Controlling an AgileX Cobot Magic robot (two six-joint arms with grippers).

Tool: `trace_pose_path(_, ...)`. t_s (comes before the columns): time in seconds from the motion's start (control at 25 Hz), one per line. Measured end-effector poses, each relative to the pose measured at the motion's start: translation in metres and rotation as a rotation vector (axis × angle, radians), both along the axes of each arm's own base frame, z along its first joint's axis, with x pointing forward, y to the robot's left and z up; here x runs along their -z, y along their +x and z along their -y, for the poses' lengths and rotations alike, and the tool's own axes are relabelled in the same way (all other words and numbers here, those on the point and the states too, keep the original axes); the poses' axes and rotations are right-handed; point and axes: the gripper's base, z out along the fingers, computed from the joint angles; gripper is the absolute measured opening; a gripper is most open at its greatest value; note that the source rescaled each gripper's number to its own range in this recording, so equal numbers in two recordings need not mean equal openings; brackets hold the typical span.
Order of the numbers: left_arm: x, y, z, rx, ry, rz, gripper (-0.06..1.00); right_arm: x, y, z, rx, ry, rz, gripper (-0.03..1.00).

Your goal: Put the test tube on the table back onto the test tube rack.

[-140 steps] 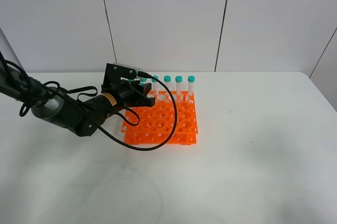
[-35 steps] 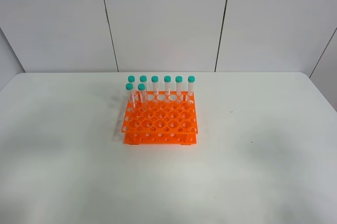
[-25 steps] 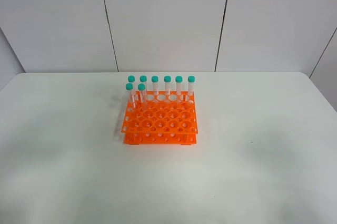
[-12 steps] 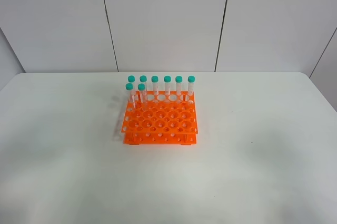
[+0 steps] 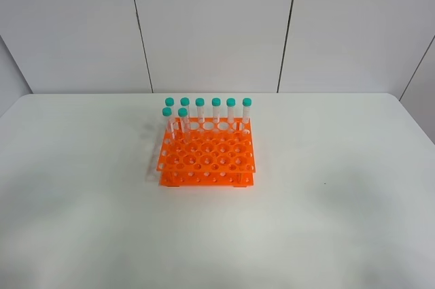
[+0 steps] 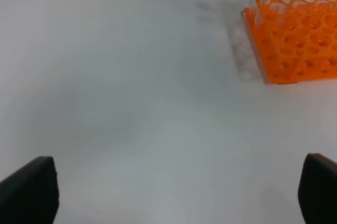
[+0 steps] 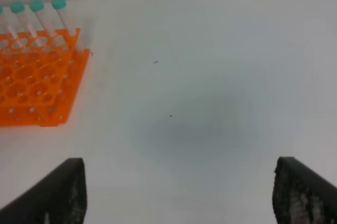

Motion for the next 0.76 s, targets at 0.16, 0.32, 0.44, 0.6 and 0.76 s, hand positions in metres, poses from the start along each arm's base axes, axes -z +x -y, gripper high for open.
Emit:
trace_pose_path(0.16,0.0,0.0,0.0,0.0,0.0,0.0,1.0,0.0,0.0,0.0,0.0,0.0,0.0,0.91)
trace_pose_path(0.32,0.0,0.0,0.0,0.0,0.0,0.0,1.0,0.0,0.0,0.0,0.0,0.0,0.0,0.91)
trace_pose_path(0.44,0.0,0.0,0.0,0.0,0.0,0.0,1.0,0.0,0.0,0.0,0.0,0.0,0.0,0.91)
trace_pose_path(0.6,0.0,0.0,0.0,0.0,0.0,0.0,1.0,0.0,0.0,0.0,0.0,0.0,0.0,0.91)
trace_pose_path(0.76,0.0,0.0,0.0,0.0,0.0,0.0,1.0,0.0,0.0,0.0,0.0,0.0,0.0,0.91)
